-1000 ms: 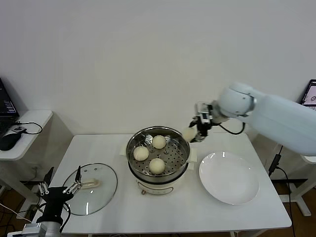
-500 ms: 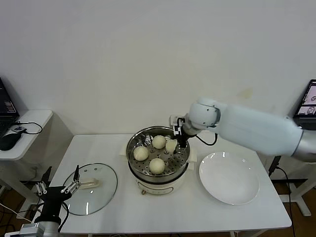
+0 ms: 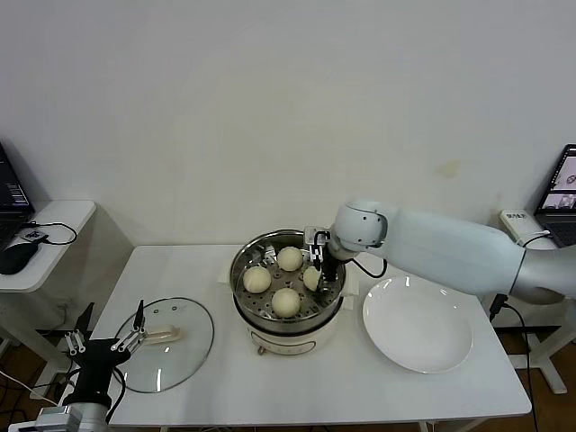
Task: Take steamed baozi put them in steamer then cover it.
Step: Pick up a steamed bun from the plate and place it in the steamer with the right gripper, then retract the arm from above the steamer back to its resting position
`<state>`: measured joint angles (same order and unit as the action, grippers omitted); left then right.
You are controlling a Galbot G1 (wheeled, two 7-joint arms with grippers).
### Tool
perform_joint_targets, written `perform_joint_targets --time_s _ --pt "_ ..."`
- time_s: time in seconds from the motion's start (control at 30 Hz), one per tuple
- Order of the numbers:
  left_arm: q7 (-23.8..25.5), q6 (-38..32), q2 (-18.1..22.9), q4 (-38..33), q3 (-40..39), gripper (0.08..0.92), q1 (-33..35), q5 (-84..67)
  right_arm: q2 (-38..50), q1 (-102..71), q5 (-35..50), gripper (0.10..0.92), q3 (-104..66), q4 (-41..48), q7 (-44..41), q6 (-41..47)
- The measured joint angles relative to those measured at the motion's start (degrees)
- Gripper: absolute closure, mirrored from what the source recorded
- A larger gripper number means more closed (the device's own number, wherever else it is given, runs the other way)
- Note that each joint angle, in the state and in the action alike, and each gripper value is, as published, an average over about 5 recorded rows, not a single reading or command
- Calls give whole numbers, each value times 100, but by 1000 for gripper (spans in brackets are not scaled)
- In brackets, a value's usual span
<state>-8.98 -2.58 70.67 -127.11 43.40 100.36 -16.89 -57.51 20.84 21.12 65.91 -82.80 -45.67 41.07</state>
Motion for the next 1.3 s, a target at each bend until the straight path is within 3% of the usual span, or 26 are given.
perform_joint_targets --time_s 0.37,0.6,0.83,1.07,1.3 --pt "0 3 8 -28 21 177 -10 -2 137 11 -74 209 -252 -132 13 -3" --pt "-2 5 18 -73 34 177 -16 -13 522 -37 161 203 -660 -523 286 -24" --pt "-7 -1 28 -48 35 177 -11 -20 1236 -729 719 203 -1493 -1181 1397 -333" --pt "-12 -6 22 8 15 177 -26 -17 1829 -2688 805 203 -3311 -1864 2548 -1220" --pt "-31 -66 30 133 -85 177 -76 51 1557 -5249 183 202 -5727 -2243 3134 -2420"
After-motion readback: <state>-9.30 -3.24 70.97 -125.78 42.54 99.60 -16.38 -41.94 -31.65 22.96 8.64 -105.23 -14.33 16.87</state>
